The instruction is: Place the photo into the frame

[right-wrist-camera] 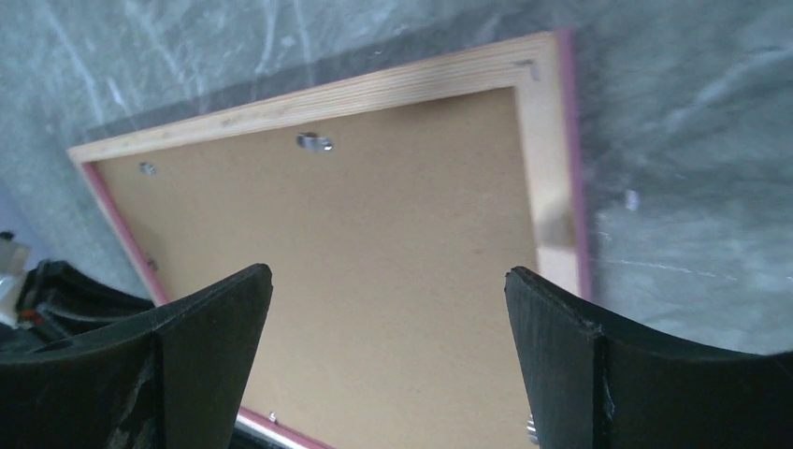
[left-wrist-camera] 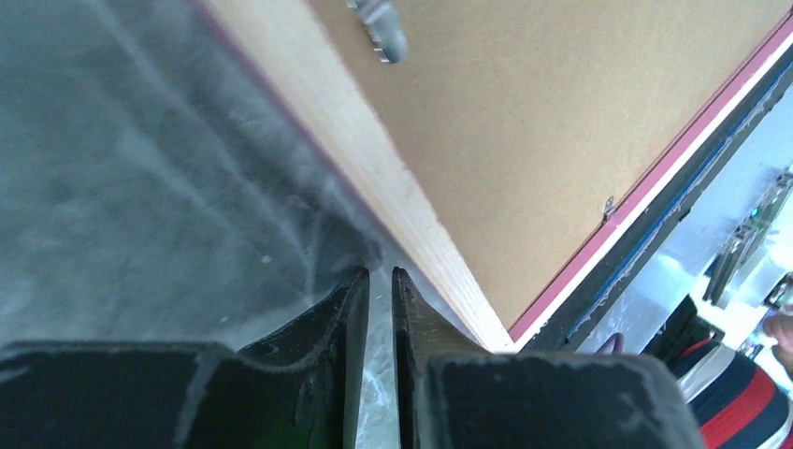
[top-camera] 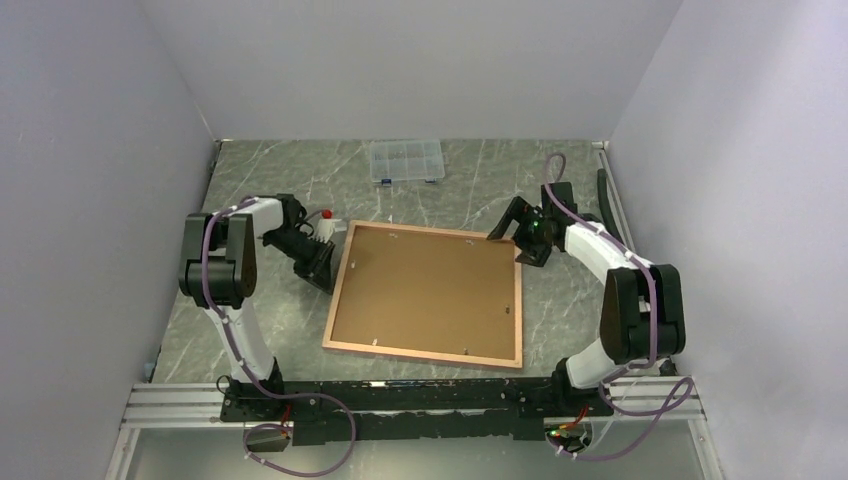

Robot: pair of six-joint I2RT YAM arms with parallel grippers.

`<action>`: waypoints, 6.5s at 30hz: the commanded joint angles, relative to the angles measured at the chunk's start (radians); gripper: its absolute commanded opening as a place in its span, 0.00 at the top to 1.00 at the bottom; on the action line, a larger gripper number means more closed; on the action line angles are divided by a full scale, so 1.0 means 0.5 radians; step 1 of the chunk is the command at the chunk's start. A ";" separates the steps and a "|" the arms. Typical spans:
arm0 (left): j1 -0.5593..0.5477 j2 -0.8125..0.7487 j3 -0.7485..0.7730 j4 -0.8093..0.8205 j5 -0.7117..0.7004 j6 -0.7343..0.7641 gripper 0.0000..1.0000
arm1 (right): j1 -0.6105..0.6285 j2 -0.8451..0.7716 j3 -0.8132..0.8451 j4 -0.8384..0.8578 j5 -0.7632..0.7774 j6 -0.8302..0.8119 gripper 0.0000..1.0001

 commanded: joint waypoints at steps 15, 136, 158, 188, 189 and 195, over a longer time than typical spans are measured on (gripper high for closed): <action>0.223 0.164 0.288 0.069 0.597 -0.324 0.53 | 0.935 0.107 0.238 0.552 0.109 0.189 0.03; 0.012 -0.306 -0.273 0.233 -0.289 0.229 0.82 | 0.057 -0.503 -0.101 -0.137 0.516 -0.069 0.00; -0.489 -0.516 -0.464 0.093 -0.373 0.374 0.83 | 0.054 0.346 0.143 0.294 0.110 0.013 0.00; -0.208 -0.144 0.747 -0.571 -0.154 0.397 0.63 | 0.347 -0.249 0.104 -0.319 0.603 0.171 0.00; -0.131 -0.068 0.832 -0.499 -0.188 0.320 0.64 | 0.357 -0.351 -0.004 -0.324 0.531 0.199 0.00; 0.238 0.345 1.130 -0.146 -0.291 -0.064 0.67 | 0.410 -0.945 -0.536 -0.470 0.097 0.410 0.00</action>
